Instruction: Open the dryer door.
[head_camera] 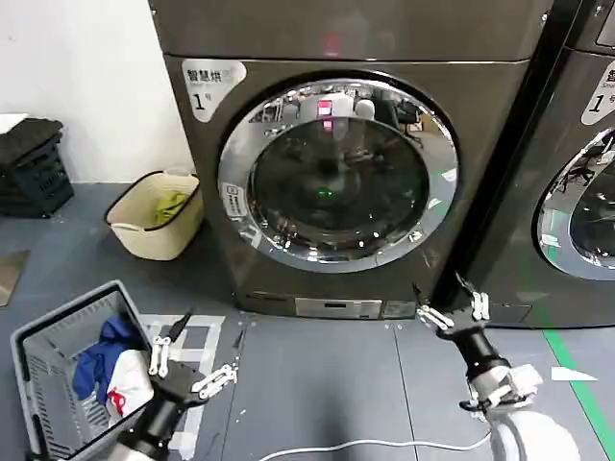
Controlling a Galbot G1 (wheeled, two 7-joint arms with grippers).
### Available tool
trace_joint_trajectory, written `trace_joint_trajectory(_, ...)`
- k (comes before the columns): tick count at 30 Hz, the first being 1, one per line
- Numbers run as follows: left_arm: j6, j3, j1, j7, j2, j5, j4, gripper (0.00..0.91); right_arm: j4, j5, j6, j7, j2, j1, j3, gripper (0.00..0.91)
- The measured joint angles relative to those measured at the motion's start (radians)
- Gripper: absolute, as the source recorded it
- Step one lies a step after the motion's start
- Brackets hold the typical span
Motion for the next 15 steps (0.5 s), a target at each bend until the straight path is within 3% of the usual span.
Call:
trace_joint_trajectory(7,-0.008,-0.002,0.009,0.011,-0.005,0.003,-0.005,0.907,-0.085,0.042,0.017,-0.028,-0.068,0.119,-0.102,0.907)
trace_joint_trajectory(15,-0.008,-0.003,0.018,0.016,-0.008,0.008,-0.015,0.907,-0.189,0.057,0.021,-0.038,-0.076,0.265,-0.211,0.907)
